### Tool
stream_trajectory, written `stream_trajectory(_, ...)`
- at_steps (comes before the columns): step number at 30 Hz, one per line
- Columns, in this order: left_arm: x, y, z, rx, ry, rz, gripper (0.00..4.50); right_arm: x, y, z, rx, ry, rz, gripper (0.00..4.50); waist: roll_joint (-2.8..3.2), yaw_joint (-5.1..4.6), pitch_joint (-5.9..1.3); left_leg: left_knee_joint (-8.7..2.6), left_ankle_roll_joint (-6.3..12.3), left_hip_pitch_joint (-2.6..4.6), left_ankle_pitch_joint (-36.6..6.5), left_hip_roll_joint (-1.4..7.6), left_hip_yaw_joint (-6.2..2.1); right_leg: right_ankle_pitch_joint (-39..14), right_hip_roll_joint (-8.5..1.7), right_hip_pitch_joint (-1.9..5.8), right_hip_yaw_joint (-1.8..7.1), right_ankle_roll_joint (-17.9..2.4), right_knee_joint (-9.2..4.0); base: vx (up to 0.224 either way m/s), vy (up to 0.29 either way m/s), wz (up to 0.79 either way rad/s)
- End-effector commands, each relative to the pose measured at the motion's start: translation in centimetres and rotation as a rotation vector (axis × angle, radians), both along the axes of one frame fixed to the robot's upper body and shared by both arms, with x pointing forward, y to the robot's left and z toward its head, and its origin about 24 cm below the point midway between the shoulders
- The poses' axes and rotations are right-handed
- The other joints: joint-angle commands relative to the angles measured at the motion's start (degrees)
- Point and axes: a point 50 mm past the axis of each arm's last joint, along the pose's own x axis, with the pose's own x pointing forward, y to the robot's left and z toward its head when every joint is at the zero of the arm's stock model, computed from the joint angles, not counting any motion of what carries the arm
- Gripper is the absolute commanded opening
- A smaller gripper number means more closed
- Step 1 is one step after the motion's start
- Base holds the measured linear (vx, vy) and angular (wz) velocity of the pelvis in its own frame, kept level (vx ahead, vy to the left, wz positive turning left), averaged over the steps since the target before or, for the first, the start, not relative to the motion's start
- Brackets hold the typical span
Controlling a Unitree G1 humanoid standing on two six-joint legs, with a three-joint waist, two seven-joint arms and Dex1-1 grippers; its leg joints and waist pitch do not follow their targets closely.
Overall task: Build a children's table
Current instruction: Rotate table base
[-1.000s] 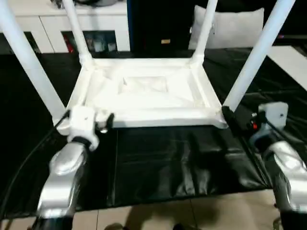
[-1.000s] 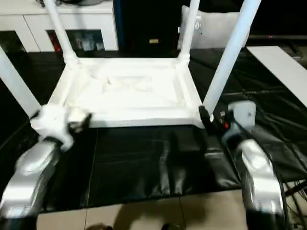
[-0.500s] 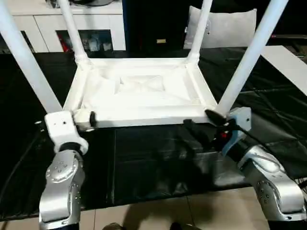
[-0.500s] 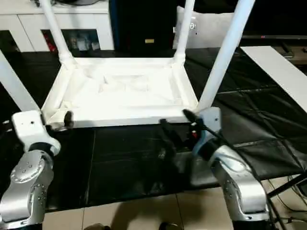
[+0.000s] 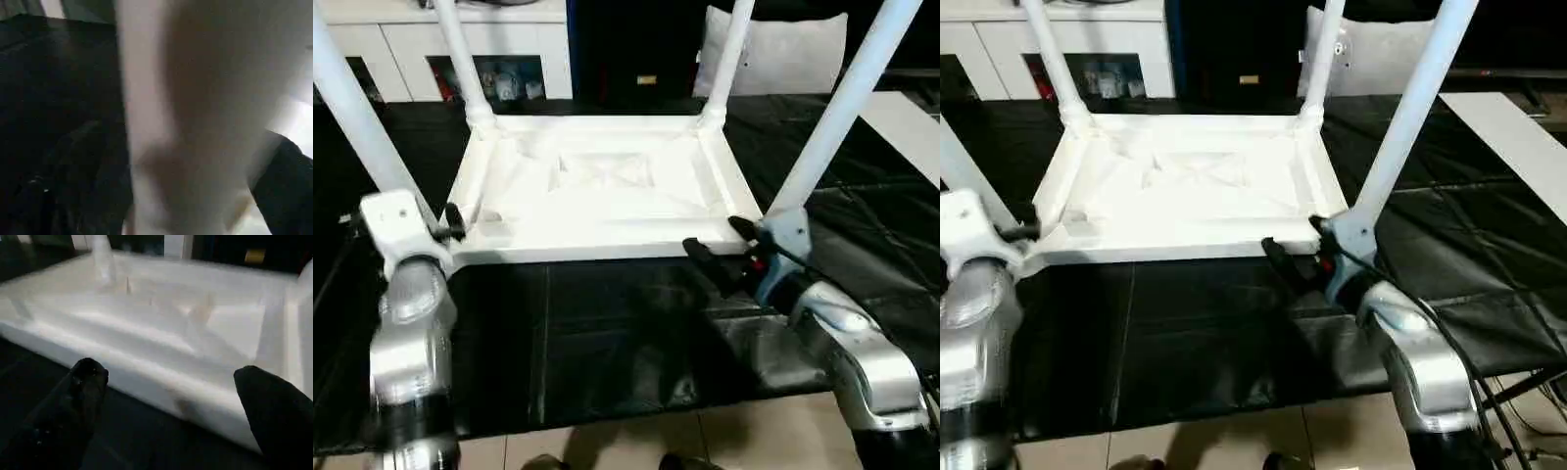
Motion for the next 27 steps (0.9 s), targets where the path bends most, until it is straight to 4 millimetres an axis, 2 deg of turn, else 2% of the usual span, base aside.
stream_trajectory(1, 0.4, 0.5, -0.3, -0.019, 0.016, 0.001, 4.48, 0.0, -0.1, -0.6, -0.023, 0.04, 0.001, 4.5, 0.65, 0.25, -3.84, -3.88, 4.01, 0.4, -8.65, 1.4, -0.56, -13.6, -2.92, 3.43, 2.99, -8.17, -3.08, 0.0, 0.0, 0.0)
stream_trajectory(3, 0.8, 0.6, -0.6, -0.034, 0.028, -0.029, 4.48, 0.1, -0.5, -0.9, -0.029, 0.059, -0.039, 4.5, 0.63, 0.23, -3.96, -3.88, 3.58, 0.45, -8.56, 1.55, -0.57, -12.85, -3.01, 3.46, 3.07, -8.63, -2.9, 0.0, 0.0, 0.0)
stream_trajectory(5, 1.2, 0.6, -1.2, -0.053, 0.062, -0.101, 4.48, 0.1, -1.1, -1.7, -0.002, 0.131, -0.081, 4.5, 0.55, 0.29, -3.87, -3.92, 3.6, 0.52, -8.73, 1.22, -0.38, -14.06, -3.03, 3.36, 3.15, -8.64, -3.15, 0.0, 0.0, 0.0)
stream_trajectory(6, 1.4, 0.6, -1.7, -0.02, 0.093, -0.139, 4.48, 0.1, -1.0, -1.7, 0.064, 0.145, -0.052, 4.5, 0.25, 0.28, -3.97, -3.94, 3.49, 0.57, -9.0, 1.33, -0.43, -14.5, -3.12, 3.44, 3.17, -8.63, -3.09, 0.0, 0.0, 0.0)
stream_trajectory(8, 1.5, 0.6, -1.8, -0.006, 0.098, -0.159, 4.48, 0.2, -0.9, -1.7, 0.083, 0.15, -0.046, 4.5, 0.45, 0.37, -3.83, -4.02, 3.05, 0.61, -10.68, 1.49, -0.48, -17.01, -3.31, 3.31, 3.17, -7.91, -3.37, 0.0, 0.0, 0.0)
stream_trajectory(11, 1.3, -0.8, -2.8, -0.041, 0.103, -0.439, 4.48, 0.3, -1.2, -1.7, 0.046, 0.159, -0.056, 4.5, 0.09, 0.39, -3.72, -4.23, 2.3, 0.7, -10.87, 1.75, -0.44, -18.87, -3.5, 3.06, 3.33, -7.51, -3.52, 0.0, 0.0, 0.0)
stream_trajectory(12, 1.3, -0.9, -2.9, -0.038, 0.108, -0.456, 4.48, 0.4, -1.2, -1.7, 0.04, 0.151, -0.058, 4.5, 0.2, 0.54, -3.7, -4.26, 2.11, 0.82, -11.0, 1.75, -0.5, -19.15, -3.64, 3.03, 3.35, -7.43, -3.46, 0.0, 0.0, 0.0)
stream_trajectory(14, 0.7, -1.5, -3.6, -0.005, 0.154, -0.62, 4.48, 0.8, -1.7, -1.7, -0.008, 0.101, -0.089, 4.5, 0.18, 0.59, -3.68, -4.34, 1.69, 0.84, -11.37, 1.8, -0.38, -19.39, -3.63, 2.87, 3.49, -7.51, -3.35, 0.0, 0.0, 0.0)
stream_trajectory(15, 0.4, -1.8, -3.5, -0.017, 0.146, -0.693, 4.48, 1.0, -2.1, -2.0, -0.037, 0.102, -0.108, 4.5, 0.27, 0.83, -3.63, -4.41, 1.38, 1.04, -11.89, 1.83, -0.37, -19.88, -3.78, 2.66, 3.56, -7.52, -3.39, 0.0, 0.0, 0.0)
stream_trajectory(16, 0.3, -2.0, -3.3, -0.034, 0.135, -0.743, 4.48, 1.2, -2.4, -2.3, -0.048, 0.118, -0.127, 4.5, -0.06, 0.97, -3.64, -4.48, 1.01, 1.09, -11.91, 1.83, -0.27, -20.22, -3.85, 2.69, 3.67, -7.87, -3.34, 0.0, 0.0, 0.0)
stream_trajectory(18, 0.3, -2.3, -3.0, -0.049, 0.123, -0.793, 4.48, 1.4, -2.7, -2.5, -0.056, 0.131, -0.141, 4.5, -0.05, 1.4, -3.58, -4.38, 0.75, 1.59, -12.55, 1.84, -0.02, -19.63, -3.72, 2.25, 3.97, -8.72, -3.21, 0.0, 0.0, 0.0)
stream_trajectory(19, -0.1, -3.1, -2.4, -0.078, 0.108, -0.918, 4.48, 1.8, -3.1, -2.8, -0.063, 0.143, -0.133, 4.5, -0.45, 1.49, -3.54, -4.47, 0.88, 1.38, -12.65, 1.85, 0.0, -19.77, -3.8, 2.43, 4.08, -8.83, -3.03, 0.0, 0.0, 0.0)
stream_trajectory(20, -0.7, -4.0, -1.9, -0.1, 0.111, -1.057, 4.48, 2.1, -3.5, -3.1, -0.082, 0.154, -0.129, 4.5, -0.19, 1.54, -3.72, -4.6, 0.65, 1.14, -11.86, 2.05, -0.2, -19.4, -4.14, 2.75, 4.14, -9.4, -2.54, 0.0, 0.0, 0.0)
stream_trajectory(21, -1.0, -4.3, -1.7, -0.113, 0.115, -1.116, 4.48, 2.3, -3.7, -3.2, -0.088, 0.161, -0.135, 4.5, -0.19, 1.54, -3.72, -4.6, 0.65, 1.14, -11.86, 2.05, -0.2, -19.4, -4.14, 2.75, 4.14, -9.4, -2.54, 0.0, 0.0, 0.0)
stream_trajectory(22, -1.4, -4.8, -1.5, -0.132, 0.123, -1.193, 4.48, 2.5, -4.0, -3.4, -0.094, 0.17, -0.145, 4.5, -0.08, 1.54, -3.54, -4.57, 0.29, 1.52, -12.06, 2.03, 0.07, -18.88, -3.8, 2.29, 4.31, -10.03, -2.66, 0.0, 0.0, 0.0)
stream_trajectory(24, -1.8, -5.4, -1.4, -0.138, 0.138, -1.277, 4.48, 3.0, -4.8, -3.9, -0.115, 0.181, -0.198, 4.5, -0.29, 1.5, -3.49, -4.52, 0.25, 1.38, -12.0, 1.83, 0.28, -17.57, -3.68, 2.36, 4.49, -10.77, -2.47, 0.0, 0.0, 0.0)
stream_trajectory(26, -1.9, -5.6, -1.4, -0.138, 0.142, -1.309, 4.48, 3.2, -5.1, -4.1, -0.126, 0.185, -0.216, 4.5, -0.46, 1.36, -3.6, -4.47, 0.59, 0.9, -10.78, 1.65, 0.27, -16.88, -3.73, 2.94, 4.52, -10.62, -2.27, 0.0, 0.0, 0.0)
stream_trajectory(27, -1.9, -6.0, -1.4, -0.147, 0.145, -1.339, 4.48, 3.3, -5.5, -4.4, -0.138, 0.194, -0.217, 4.5, -0.46, 1.36, -3.6, -4.47, 0.59, 0.9, -10.78, 1.65, 0.27, -16.88, -3.73, 2.94, 4.52, -10.62, -2.27, 0.0, 0.0, 0.0)
